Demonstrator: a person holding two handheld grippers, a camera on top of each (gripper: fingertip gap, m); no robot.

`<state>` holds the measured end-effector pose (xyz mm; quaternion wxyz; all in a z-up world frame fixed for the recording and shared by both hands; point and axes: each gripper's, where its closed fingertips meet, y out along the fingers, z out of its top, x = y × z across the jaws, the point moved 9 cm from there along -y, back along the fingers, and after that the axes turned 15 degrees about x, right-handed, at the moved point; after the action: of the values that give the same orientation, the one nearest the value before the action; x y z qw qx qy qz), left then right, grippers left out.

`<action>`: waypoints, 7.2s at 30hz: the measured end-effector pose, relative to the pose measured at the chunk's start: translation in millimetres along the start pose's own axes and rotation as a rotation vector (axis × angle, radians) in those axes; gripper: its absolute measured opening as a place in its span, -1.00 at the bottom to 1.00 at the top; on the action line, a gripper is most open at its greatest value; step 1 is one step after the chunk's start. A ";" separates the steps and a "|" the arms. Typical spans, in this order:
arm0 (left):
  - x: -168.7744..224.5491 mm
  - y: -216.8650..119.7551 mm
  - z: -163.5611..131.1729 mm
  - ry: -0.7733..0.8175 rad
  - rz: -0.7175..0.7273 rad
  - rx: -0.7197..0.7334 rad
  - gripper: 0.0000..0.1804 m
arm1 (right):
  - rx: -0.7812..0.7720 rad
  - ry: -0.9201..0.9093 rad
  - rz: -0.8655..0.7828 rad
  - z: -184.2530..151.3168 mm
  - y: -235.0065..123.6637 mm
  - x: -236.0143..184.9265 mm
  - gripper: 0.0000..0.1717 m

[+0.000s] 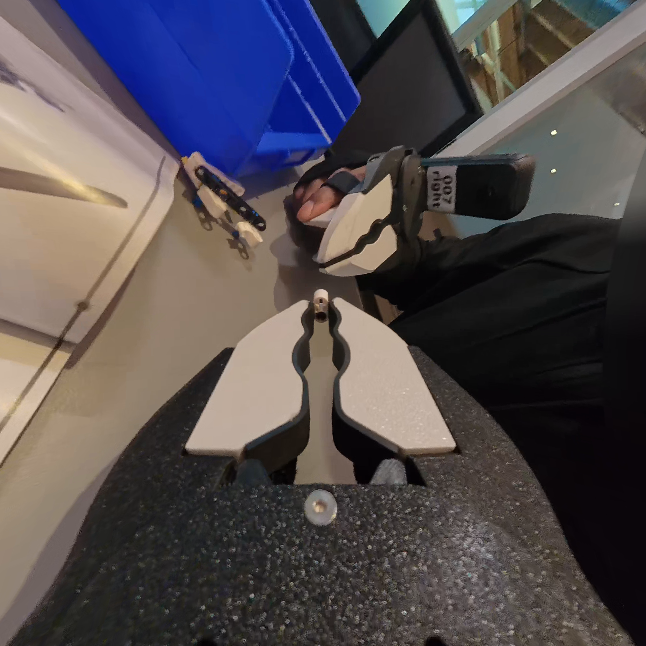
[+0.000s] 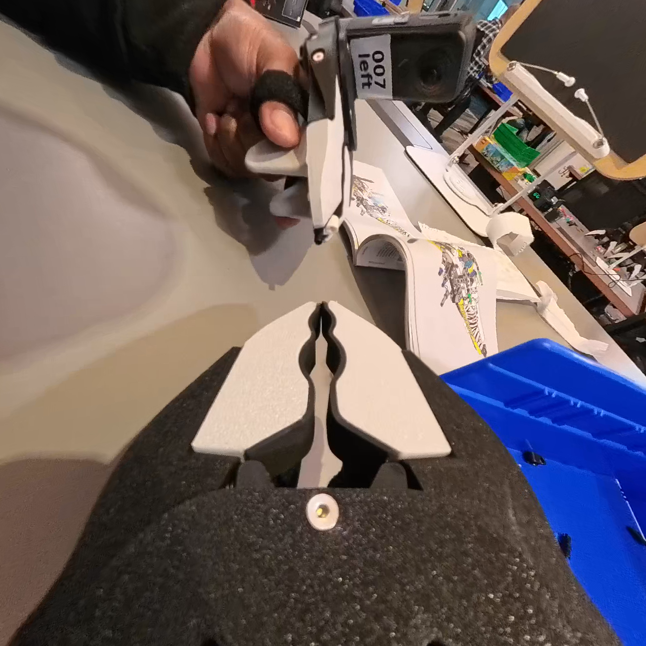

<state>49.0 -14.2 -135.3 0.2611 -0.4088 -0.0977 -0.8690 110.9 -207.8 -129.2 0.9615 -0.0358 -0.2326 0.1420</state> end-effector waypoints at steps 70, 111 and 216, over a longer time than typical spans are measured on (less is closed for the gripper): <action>8.8 47.0 9.1 0.668 0.410 -0.107 -0.67 | -0.405 0.519 -0.311 -23.8 -0.4 21.4 -0.85; 3.4 23.4 -17.4 0.512 0.264 -0.332 -0.69 | -0.333 0.282 0.209 -15.5 43.3 6.7 -0.87; 43.1 120.1 94.8 0.680 0.147 0.107 -0.71 | 0.086 0.048 -0.309 19.4 -37.3 10.8 -0.92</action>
<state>152.7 -95.4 -46.4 0.3614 -0.0879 -0.0210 -0.9280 120.7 -240.3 -102.2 0.9778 0.0384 -0.2061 0.0014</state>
